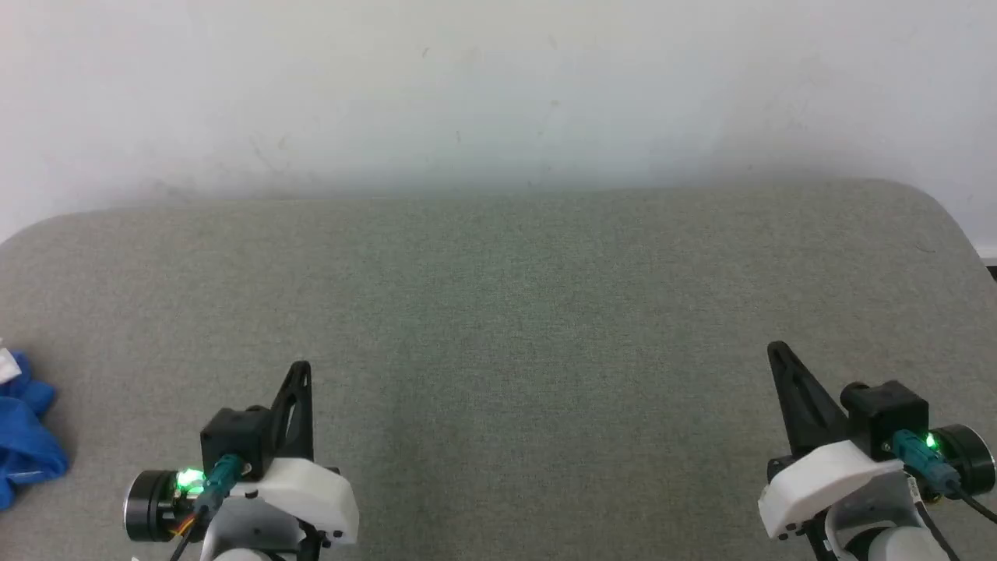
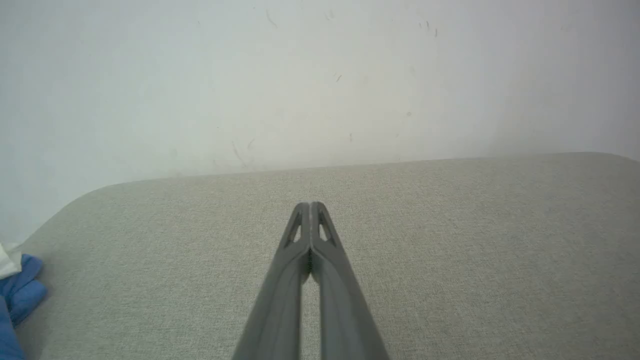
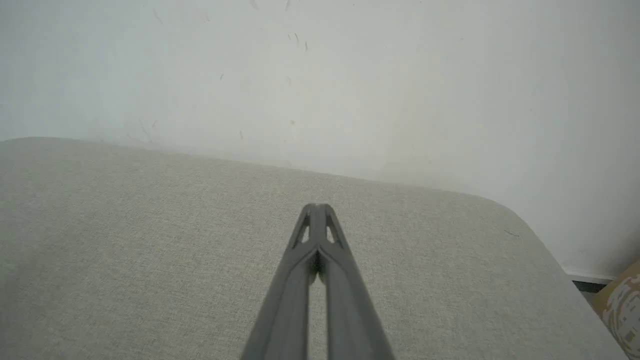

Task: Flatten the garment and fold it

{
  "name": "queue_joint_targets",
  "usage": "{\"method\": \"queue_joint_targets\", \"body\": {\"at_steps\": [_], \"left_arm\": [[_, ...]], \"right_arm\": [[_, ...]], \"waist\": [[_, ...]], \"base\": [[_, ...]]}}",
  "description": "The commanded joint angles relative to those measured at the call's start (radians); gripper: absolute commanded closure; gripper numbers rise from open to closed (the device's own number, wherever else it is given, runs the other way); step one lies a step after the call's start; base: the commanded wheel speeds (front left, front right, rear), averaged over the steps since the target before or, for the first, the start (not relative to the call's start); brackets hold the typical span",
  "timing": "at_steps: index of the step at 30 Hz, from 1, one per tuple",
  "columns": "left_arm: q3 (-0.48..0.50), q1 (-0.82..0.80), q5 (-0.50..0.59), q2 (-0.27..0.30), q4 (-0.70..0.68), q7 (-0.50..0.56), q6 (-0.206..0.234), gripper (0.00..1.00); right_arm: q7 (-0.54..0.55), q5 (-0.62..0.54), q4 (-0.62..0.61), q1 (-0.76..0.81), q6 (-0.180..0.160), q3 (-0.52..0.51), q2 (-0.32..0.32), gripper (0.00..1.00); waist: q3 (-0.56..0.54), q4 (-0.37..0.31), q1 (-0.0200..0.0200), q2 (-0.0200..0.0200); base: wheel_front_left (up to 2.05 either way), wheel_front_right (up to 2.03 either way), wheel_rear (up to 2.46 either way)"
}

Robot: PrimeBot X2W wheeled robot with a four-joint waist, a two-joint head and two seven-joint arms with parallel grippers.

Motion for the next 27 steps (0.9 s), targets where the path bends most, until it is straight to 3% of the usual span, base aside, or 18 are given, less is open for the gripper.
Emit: {"method": "queue_joint_targets", "body": {"at_steps": [1, 17, 18, 27], "left_arm": [[0.004, -0.012, 0.004, -0.005, -0.005, 0.0, -0.008, 1.0], [0.004, -0.012, 0.004, -0.005, -0.005, 0.0, -0.008, 1.0], [0.0, 0.0, 0.0, 0.0, 0.0, 0.0, 0.0, 0.0], [-0.007, -0.003, -0.021, 0.0, 0.005, -0.016, -0.004, 0.0]], "right_arm": [[0.0, -0.007, 0.002, -0.015, -0.001, -0.002, 0.004, 1.0], [0.0, -0.007, 0.002, -0.015, -0.001, -0.002, 0.004, 1.0], [0.0, 0.0, 0.0, 0.0, 0.0, 0.0, 0.0, 0.0], [-0.016, 0.02, 0.008, 0.002, 0.0, -0.008, 0.0, 0.0]], "waist": [[0.0, 0.0, 0.0, 0.0], [0.0, 0.0, 0.0, 0.0], [0.0, 0.0, 0.0, 0.0], [0.001, -0.001, 0.0, 0.0]], "base": [[0.0, 0.0, 0.0], [0.0, 0.0, 0.0], [0.0, 0.0, 0.0], [0.0, 0.0, 0.0]]}}
